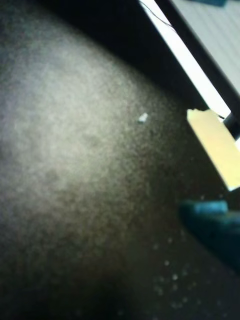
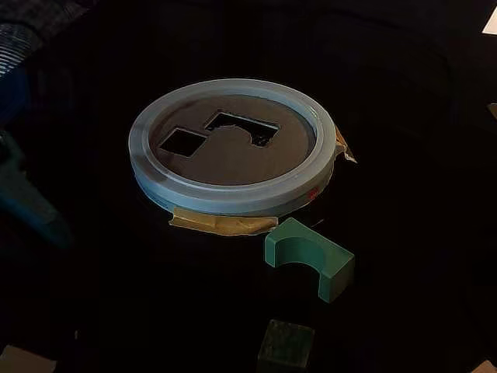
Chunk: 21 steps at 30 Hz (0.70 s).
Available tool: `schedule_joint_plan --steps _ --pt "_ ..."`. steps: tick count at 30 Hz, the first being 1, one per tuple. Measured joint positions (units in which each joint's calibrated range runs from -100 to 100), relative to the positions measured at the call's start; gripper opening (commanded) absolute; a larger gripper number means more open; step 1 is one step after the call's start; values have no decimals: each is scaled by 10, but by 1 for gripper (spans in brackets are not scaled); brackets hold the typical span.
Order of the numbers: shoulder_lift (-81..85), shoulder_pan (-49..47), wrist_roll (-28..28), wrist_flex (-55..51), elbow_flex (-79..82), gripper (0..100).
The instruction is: Pick up the U shape block and drop it in corresponding U shaped hole
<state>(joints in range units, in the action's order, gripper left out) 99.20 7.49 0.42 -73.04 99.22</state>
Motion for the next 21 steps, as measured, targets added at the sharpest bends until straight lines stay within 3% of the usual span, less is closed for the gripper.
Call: schedule_joint_plan --steps 9,21 --pt "-92 -42 21 87 -8 76" --pt "-103 -52 22 96 -8 76"
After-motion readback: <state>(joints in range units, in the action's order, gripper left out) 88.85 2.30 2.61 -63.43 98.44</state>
